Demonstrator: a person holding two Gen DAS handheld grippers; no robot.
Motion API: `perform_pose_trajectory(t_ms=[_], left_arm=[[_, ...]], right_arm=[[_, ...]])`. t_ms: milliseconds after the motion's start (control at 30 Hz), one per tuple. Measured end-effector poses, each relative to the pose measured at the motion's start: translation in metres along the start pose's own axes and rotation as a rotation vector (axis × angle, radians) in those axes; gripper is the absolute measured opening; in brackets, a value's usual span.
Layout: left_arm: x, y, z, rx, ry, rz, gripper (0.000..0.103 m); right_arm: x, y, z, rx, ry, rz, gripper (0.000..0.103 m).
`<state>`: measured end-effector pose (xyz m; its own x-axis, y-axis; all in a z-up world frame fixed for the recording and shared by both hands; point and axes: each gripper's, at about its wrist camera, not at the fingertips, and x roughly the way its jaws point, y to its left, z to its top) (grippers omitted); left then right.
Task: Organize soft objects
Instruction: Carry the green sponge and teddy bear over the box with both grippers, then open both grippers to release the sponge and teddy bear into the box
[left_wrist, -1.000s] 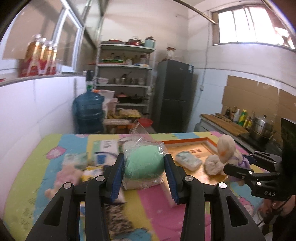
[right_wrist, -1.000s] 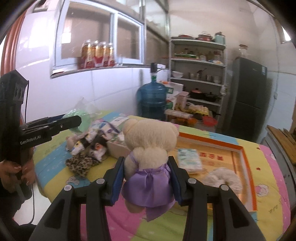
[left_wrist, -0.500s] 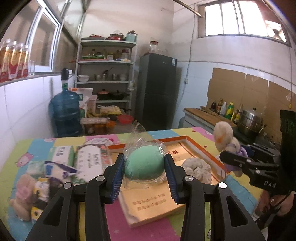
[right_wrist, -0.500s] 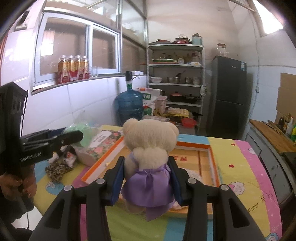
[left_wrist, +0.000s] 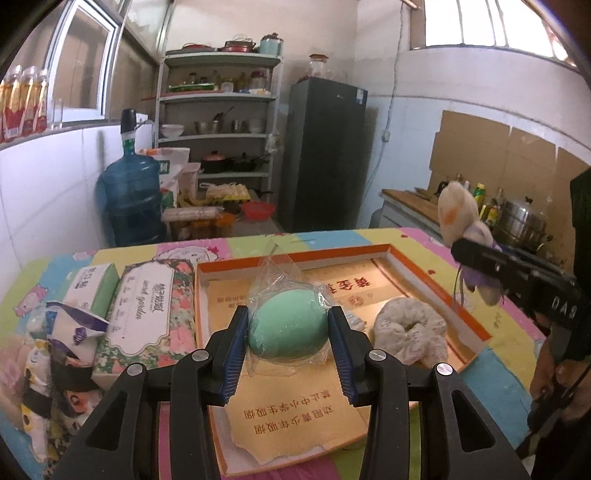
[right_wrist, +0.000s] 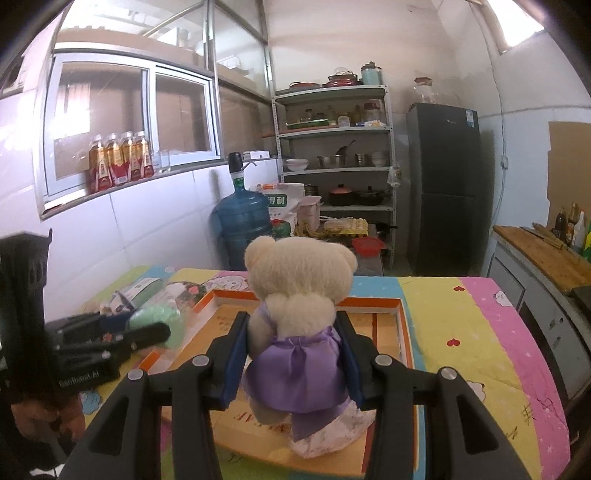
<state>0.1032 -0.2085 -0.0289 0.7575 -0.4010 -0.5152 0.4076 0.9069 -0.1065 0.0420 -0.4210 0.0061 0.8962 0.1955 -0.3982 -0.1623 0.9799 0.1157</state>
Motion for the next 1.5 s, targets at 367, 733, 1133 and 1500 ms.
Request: perform_pose_trajectory(t_ms=[367, 733, 1133, 1500], left_arm=[[0.027, -0.003, -0.005, -0.003, 0.052, 0.049, 0.044], [0.050, 0.001, -0.008, -0.019, 0.109, 0.049, 0.044], [0.061, 0.003, -0.010, -0.035, 0.146, 0.038, 0.045], [0.060, 0.001, -0.007, -0.039, 0.140, 0.031, 0.062]], right_arm=[[0.033, -0.018, 0.011, 0.037, 0.031, 0.012, 0.045], [0.081, -0.028, 0.004, 0.063, 0.164, -0.001, 0.045], [0.108, -0.027, -0.011, 0.057, 0.273, -0.018, 0.046], [0.117, -0.029, -0.019, 0.068, 0.320, -0.013, 0.050]])
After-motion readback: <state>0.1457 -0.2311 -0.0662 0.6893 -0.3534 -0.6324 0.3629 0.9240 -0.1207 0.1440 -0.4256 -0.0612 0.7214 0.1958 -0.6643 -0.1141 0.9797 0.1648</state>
